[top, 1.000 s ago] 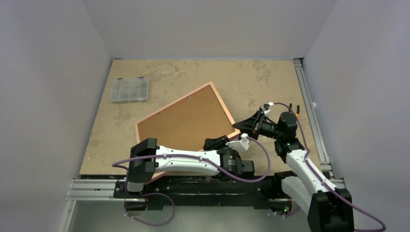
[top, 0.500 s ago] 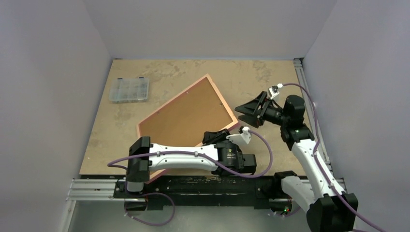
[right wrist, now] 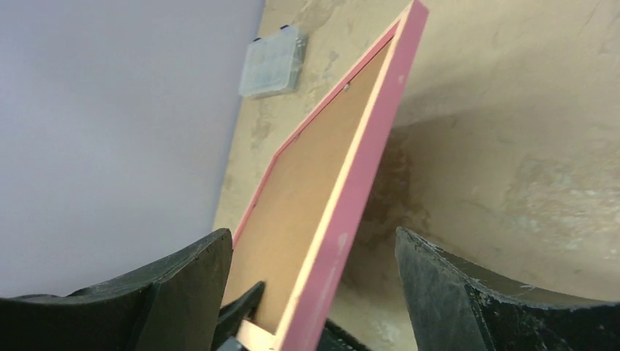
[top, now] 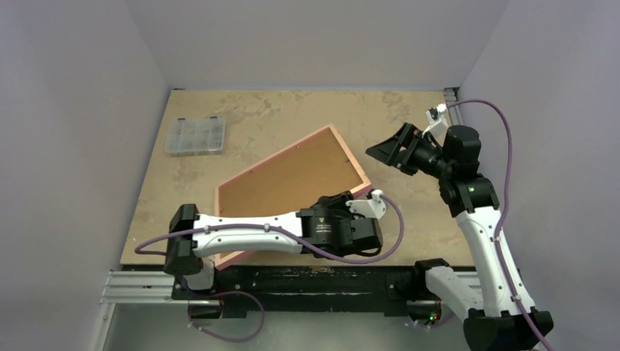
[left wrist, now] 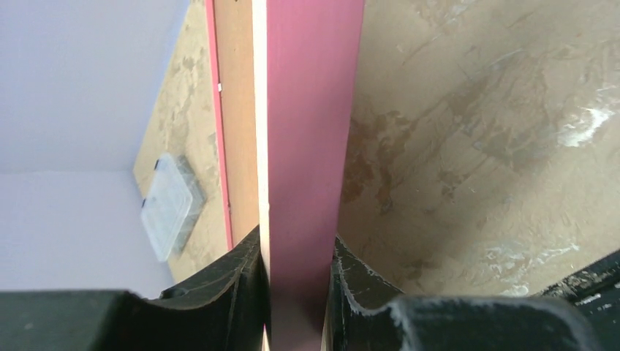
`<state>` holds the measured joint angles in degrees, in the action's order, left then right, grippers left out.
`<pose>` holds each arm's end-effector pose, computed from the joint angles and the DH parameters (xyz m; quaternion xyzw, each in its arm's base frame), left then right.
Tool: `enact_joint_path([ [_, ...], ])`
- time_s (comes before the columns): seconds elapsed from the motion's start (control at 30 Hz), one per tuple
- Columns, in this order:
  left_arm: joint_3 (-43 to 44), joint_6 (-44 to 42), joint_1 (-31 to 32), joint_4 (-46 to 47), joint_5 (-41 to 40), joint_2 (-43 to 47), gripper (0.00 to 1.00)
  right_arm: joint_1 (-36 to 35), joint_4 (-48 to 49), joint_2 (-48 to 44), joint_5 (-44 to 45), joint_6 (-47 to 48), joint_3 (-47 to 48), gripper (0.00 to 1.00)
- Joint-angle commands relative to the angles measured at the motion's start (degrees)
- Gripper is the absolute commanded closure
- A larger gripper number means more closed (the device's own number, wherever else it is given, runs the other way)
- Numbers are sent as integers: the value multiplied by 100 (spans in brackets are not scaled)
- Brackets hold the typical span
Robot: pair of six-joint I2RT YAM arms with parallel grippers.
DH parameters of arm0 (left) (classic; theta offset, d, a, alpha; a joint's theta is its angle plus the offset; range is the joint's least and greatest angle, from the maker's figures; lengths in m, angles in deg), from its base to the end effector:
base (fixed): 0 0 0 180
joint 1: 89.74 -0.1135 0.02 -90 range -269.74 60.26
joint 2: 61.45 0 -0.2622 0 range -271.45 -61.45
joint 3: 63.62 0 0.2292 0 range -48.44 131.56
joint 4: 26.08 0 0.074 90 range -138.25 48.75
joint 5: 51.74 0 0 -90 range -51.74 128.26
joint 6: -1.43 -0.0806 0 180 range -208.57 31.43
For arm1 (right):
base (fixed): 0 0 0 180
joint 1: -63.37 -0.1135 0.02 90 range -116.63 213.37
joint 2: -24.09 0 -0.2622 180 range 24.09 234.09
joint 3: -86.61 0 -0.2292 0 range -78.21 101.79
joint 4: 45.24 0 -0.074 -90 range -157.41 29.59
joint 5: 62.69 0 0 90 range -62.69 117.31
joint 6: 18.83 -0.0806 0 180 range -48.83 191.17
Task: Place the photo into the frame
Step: Turn over the photo frame at the center of the board.
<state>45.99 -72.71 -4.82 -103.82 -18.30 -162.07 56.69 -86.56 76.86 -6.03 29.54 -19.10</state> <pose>0.0969 -0.3303 0.2967 0.4187 0.7626 0.1718 0.4623 0.2010 0.0681 0.3585 0.0780 0.7971 0.4396 0.4066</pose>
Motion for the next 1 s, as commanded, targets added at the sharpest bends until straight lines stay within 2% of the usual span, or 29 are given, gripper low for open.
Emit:
enact_joint_path([
  [0.0, -404, -113, -186, 1424, 891, 1106, 97, 35, -503, 5, 486, 1011, 416, 19],
  [0.1, -763, -307, -543, 1529, 1838, 1886, 99, 35, -420, -71, 483, 1391, 450, 17],
  [0.27, -840, -561, -825, 1502, 2594, 2388, 100, 36, 310, -436, 145, 1739, 113, 18],
  [0.47, -843, -828, -970, 1434, 3011, 2736, 100, 38, 2057, -1097, -723, 1971, -669, 20],
  [0.63, -847, -887, -1002, 1356, 3351, 2982, 100, 36, 3197, -1169, -1644, 2200, -922, 21],
  [0.83, -905, -953, -1078, 1270, 3911, 3261, 100, 35, 3246, -487, -3435, 2666, -402, 22],
  [0.97, -943, -955, -1124, 1198, 4329, 3347, 100, 35, 2847, -551, -3837, 3625, -345, 20],
])
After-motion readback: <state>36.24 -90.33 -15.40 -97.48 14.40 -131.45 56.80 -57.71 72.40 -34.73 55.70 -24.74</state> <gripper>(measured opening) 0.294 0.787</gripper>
